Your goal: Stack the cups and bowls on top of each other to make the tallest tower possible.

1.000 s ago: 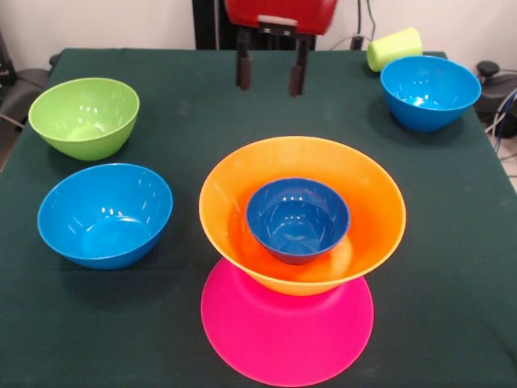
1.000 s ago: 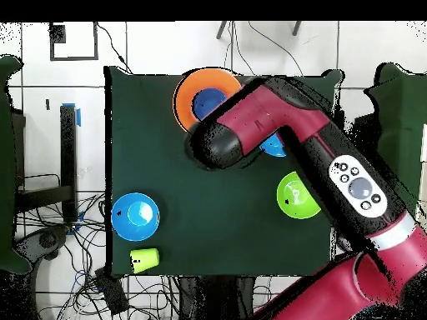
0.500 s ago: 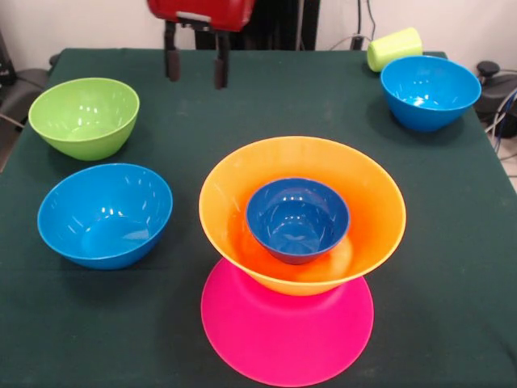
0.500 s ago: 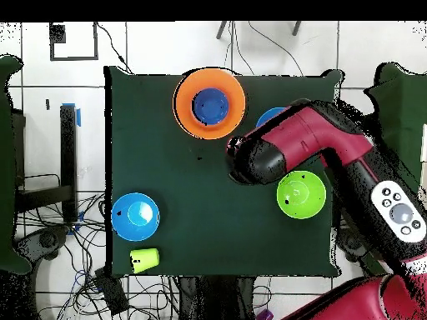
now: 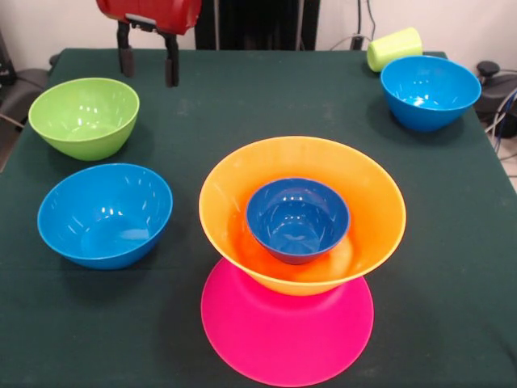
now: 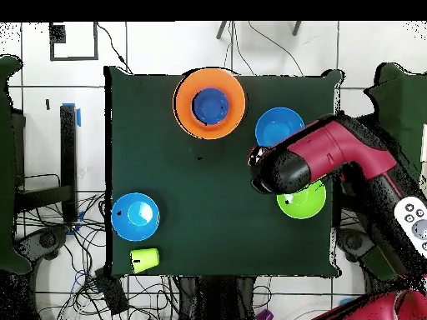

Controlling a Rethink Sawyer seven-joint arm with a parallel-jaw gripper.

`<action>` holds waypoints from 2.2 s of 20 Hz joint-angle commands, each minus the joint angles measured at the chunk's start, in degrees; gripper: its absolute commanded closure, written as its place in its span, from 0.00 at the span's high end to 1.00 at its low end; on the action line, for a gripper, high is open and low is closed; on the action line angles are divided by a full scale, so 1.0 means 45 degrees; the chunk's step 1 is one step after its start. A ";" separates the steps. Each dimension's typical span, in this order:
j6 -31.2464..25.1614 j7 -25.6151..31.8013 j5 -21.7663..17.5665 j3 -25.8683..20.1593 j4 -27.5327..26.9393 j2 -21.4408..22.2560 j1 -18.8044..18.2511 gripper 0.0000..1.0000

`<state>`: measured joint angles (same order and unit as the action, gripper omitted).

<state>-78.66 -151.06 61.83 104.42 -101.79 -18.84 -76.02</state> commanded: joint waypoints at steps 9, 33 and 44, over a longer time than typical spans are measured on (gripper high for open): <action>0.1056 -0.3393 -0.1748 0.3184 -0.1182 -0.1290 -0.0900 1.00; 0.2090 -0.2271 -0.2265 0.4852 -0.1027 -0.1280 -0.2033 1.00; 0.2318 -0.0962 -0.2006 0.5529 -0.1069 -0.1159 -0.2895 1.00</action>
<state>-70.87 -153.77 54.55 120.26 -104.79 -22.92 -89.59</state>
